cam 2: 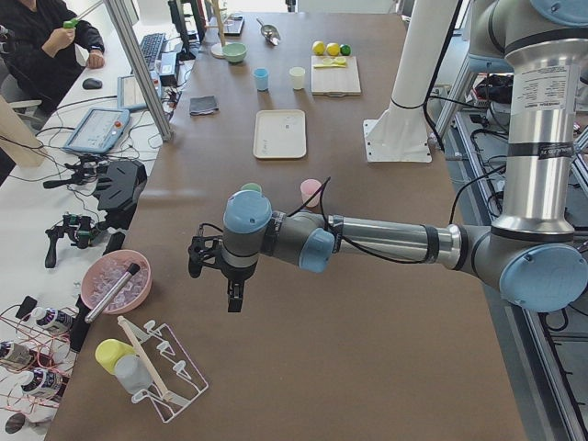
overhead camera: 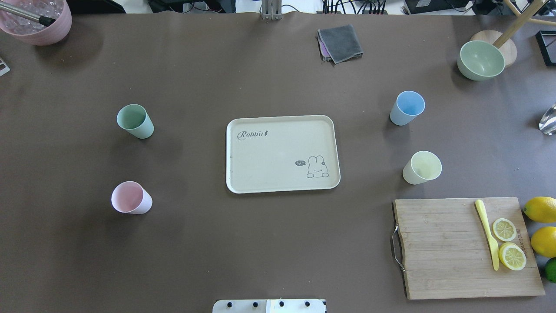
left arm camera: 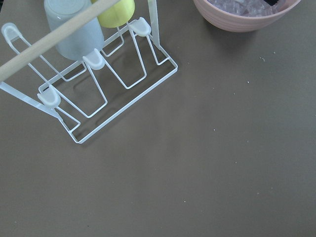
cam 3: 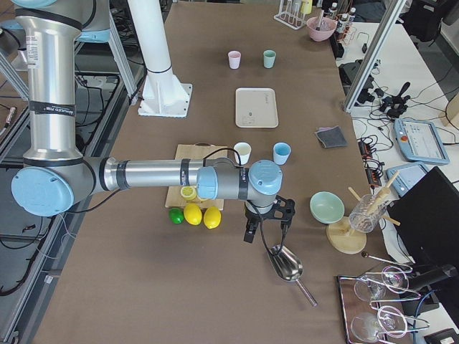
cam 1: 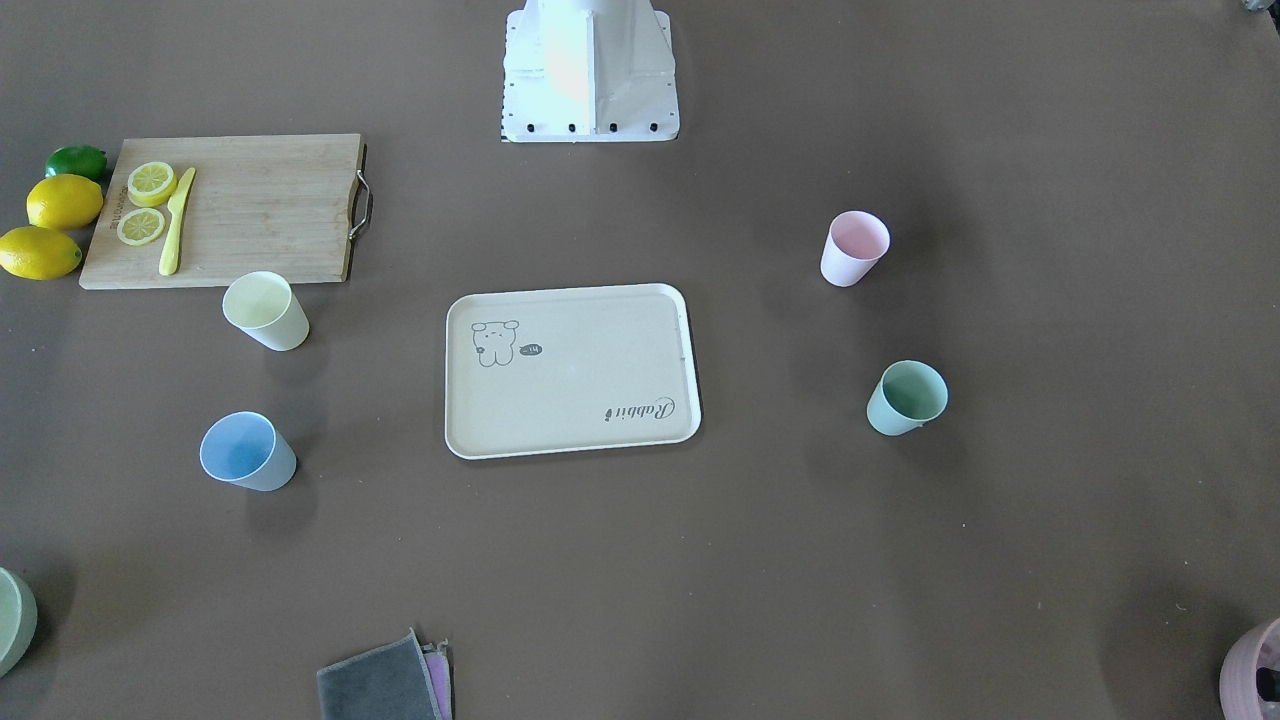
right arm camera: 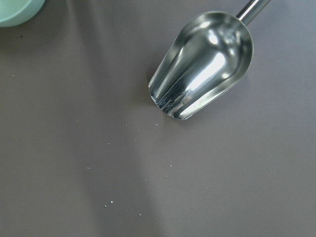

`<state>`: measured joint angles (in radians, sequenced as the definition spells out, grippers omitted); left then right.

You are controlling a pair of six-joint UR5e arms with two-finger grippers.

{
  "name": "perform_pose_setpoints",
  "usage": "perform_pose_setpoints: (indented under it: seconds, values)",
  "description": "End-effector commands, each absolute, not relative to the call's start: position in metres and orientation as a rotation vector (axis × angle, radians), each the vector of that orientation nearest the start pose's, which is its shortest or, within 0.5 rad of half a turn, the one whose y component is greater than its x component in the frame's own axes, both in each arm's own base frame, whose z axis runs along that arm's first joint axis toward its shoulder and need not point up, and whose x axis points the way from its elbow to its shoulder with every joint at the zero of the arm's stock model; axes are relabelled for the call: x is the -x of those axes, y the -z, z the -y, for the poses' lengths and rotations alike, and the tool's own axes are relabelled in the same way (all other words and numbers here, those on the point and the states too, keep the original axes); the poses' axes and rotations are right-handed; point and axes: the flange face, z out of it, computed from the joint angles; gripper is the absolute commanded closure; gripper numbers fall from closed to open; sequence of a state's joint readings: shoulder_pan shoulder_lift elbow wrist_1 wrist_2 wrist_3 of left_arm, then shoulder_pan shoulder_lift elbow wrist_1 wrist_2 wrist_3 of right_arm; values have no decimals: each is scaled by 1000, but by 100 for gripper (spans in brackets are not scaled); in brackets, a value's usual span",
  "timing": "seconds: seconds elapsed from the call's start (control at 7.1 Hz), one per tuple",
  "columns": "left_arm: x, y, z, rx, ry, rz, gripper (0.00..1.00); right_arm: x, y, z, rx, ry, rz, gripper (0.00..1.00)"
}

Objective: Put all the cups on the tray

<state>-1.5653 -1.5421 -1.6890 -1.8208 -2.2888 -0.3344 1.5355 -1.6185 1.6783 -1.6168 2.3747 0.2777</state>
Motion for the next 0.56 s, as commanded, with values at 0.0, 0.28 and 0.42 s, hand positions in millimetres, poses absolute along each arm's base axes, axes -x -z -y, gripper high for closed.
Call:
perform_pose_setpoints:
  seconds: [0.0, 0.28, 0.42]
  values:
    - [64, -582, 495, -203, 183, -785, 2, -45, -630, 474, 111, -223, 799, 0]
    - [62, -587, 495, -191, 184, -787, 2, -45, -630, 474, 111, -224, 800, 0]
    - [62, -589, 495, -188, 185, -787, 2, -45, -630, 475, 111, -224, 800, 0]
